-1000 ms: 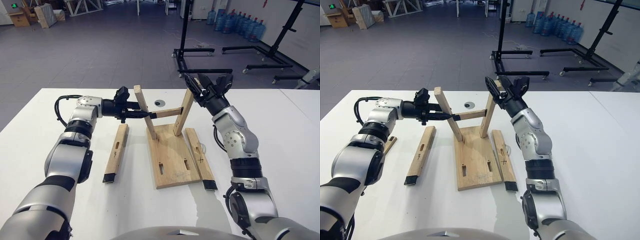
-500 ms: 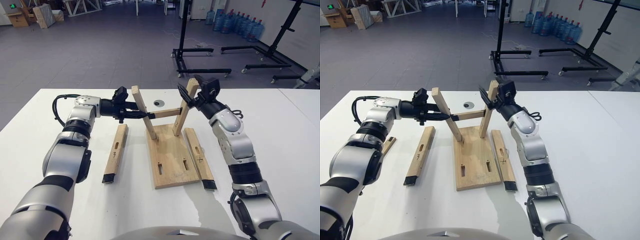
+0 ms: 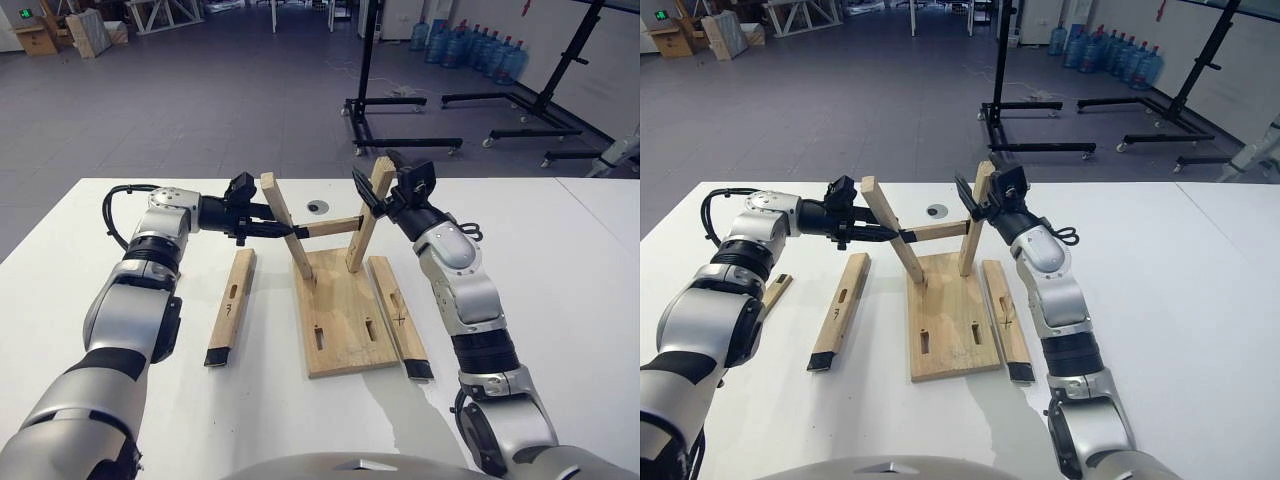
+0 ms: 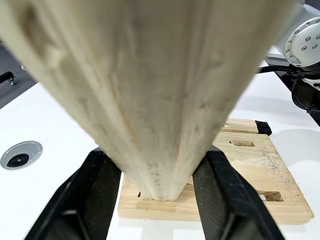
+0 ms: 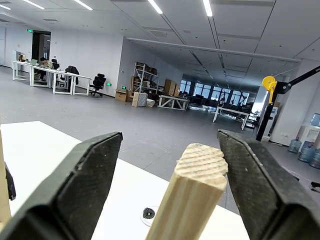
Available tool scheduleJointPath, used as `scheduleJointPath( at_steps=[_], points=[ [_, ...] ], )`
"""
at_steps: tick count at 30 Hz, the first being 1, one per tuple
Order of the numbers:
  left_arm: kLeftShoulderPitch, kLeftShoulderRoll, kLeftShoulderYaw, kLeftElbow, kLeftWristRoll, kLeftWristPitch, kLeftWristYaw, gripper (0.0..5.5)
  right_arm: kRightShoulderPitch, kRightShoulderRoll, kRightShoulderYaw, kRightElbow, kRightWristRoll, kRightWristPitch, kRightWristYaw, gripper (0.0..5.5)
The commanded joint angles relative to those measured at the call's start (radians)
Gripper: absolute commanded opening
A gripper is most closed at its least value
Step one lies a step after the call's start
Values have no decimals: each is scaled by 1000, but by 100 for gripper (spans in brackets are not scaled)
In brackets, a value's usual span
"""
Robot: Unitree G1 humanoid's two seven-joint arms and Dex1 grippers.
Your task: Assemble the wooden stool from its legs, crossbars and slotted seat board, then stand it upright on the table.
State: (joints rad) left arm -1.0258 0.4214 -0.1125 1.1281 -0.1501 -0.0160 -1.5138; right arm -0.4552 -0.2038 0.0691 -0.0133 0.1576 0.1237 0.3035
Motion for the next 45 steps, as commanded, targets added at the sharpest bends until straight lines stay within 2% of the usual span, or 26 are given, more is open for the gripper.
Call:
scheduleJointPath(
  at_steps=[1, 10, 15, 22, 32, 41, 45],
  points=[
    [-33, -101, -45, 8, 58, 5, 13, 203, 45, 54, 141, 14, 21, 61, 122, 347],
    [-99, -138, -52, 15, 67, 22, 3, 203, 40, 27, 246, 37, 41, 103, 266, 347],
    [-107, -181, -58, 14, 70, 21, 12, 203, 18, 54, 279, 35, 48, 111, 278, 347],
    [-102, -239, -87, 4, 85, 17, 8, 203, 22, 64, 287, 32, 68, 134, 289, 347],
    [-122, -359, -110, 12, 113, -13, 103, 203, 19, 74, 282, 42, 82, 145, 284, 347],
    [-134, -230, -32, -40, 67, -59, 130, 203, 33, 48, 245, 41, 44, 96, 231, 347],
    [-127, -165, 7, -71, 36, -36, 90, 203, 47, 34, 205, 9, 65, 102, 212, 347]
  ],
)
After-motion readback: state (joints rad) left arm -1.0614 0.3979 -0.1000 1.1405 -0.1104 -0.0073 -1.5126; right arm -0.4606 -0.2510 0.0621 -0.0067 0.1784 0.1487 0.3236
